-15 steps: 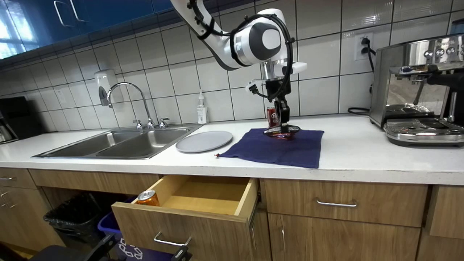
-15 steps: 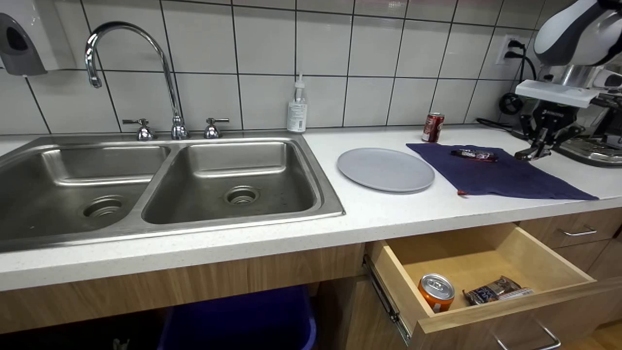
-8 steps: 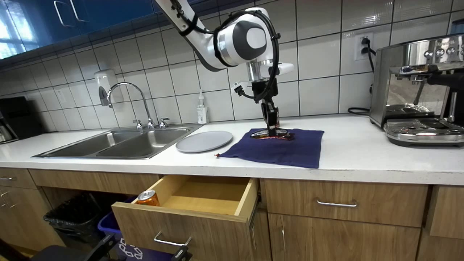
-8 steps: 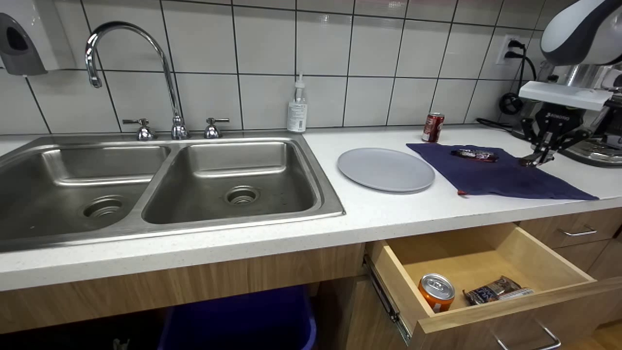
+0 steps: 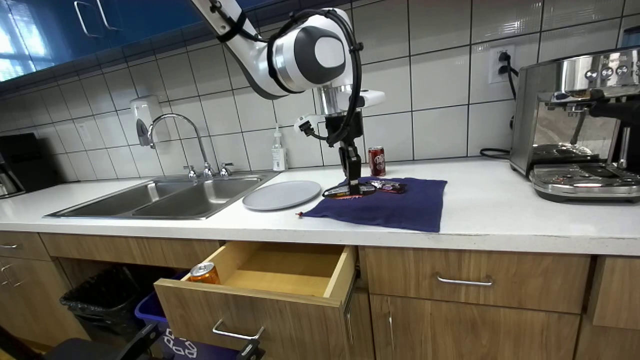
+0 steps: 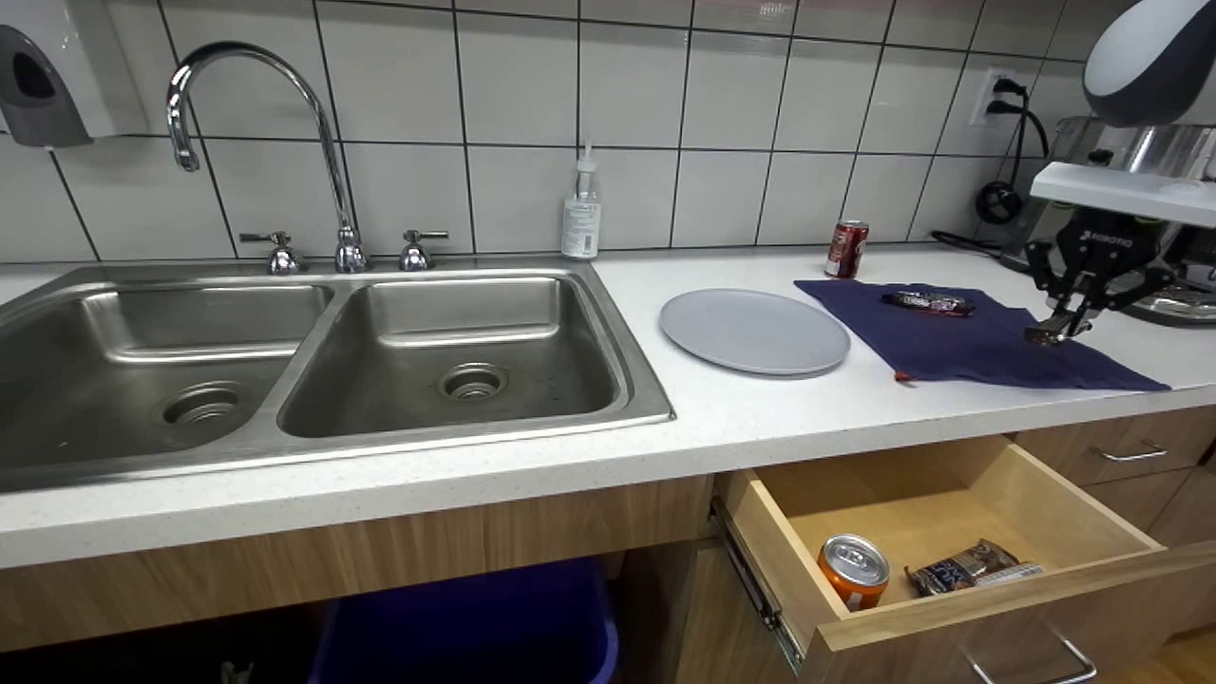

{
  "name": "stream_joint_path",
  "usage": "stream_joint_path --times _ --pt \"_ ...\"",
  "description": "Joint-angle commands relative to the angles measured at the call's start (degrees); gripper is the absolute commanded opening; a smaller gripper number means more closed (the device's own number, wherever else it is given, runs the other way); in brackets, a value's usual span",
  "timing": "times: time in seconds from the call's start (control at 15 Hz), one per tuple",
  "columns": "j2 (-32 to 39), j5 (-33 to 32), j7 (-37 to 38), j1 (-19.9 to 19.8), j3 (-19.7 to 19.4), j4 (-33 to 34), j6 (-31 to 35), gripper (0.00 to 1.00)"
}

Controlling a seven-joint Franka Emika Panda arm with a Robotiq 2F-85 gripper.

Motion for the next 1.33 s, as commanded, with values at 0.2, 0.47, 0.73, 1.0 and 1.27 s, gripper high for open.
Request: stream_joint_path --times 0.2,0.47,0.73,1.0,1.27 --pt "-7.96 -2.91 -0.19 0.38 1.2 -10.1 2.97 0.04" --pt "-10.38 -3.41 0.96 0.65 2.02 -14.28 4.39 0.04" --pt "-11.89 -3.0 2.03 0.84 3.25 -18.15 6.54 0.04" --pt "-12.48 -2.55 4.03 1.1 4.54 -21.62 9.07 0.04" --pt "-11.62 -1.94 6.13 1.45 5.81 -23.64 11.18 0.04"
